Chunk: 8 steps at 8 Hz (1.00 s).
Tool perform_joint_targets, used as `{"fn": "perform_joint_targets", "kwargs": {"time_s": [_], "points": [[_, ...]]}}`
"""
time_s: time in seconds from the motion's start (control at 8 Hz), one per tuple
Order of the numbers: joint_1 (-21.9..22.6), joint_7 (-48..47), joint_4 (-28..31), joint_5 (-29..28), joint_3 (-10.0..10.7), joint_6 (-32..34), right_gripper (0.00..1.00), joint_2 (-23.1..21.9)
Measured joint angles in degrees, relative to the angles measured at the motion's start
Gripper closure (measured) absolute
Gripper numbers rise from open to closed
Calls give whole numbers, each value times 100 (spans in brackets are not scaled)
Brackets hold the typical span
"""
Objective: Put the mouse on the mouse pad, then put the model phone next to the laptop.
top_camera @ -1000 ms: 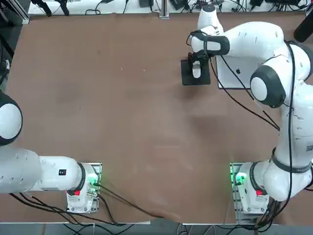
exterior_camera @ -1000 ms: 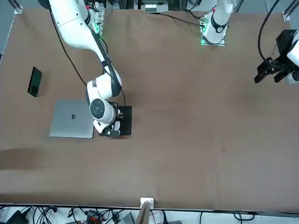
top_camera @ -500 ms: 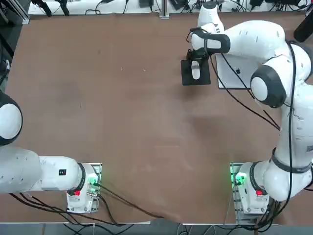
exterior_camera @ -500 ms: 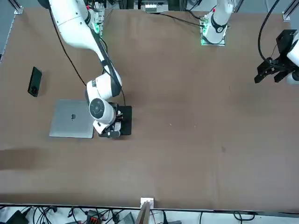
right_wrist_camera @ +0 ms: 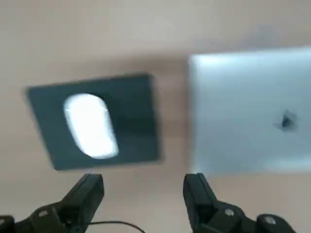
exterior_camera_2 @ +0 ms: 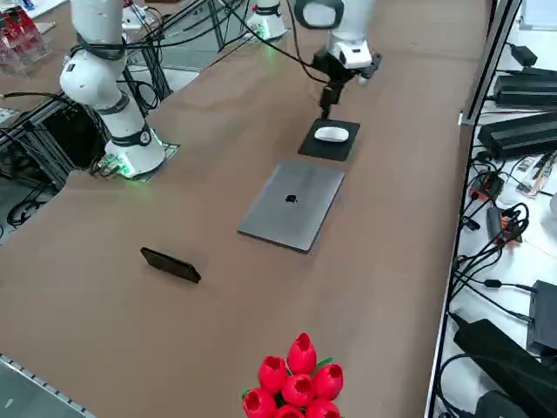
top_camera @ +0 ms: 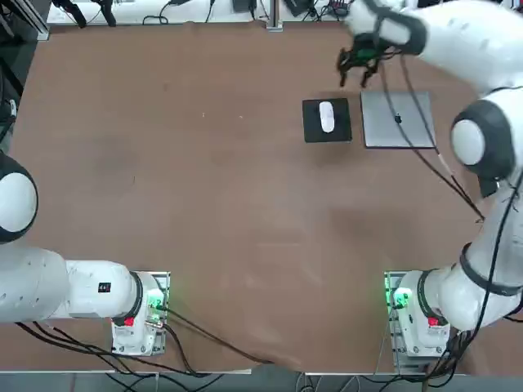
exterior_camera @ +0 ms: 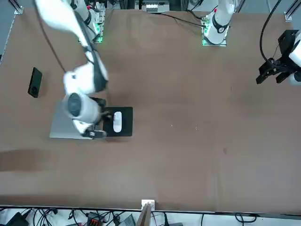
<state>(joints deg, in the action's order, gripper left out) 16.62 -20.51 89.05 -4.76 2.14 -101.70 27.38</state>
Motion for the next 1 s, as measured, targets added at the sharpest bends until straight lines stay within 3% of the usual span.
{"fn": "perform_joint_targets", "kwargs": {"time_s": [0.25,0.38,0.62,1.0], "points": [[-1130,478,85,228,45,1179,0,-392],[-1654,1020,250,496,57,1389,0,-495],[-2522,1965,919,1113,79,1183,0,-732],[-4193,3562,2016,1241,96,395,0,-1302]]}}
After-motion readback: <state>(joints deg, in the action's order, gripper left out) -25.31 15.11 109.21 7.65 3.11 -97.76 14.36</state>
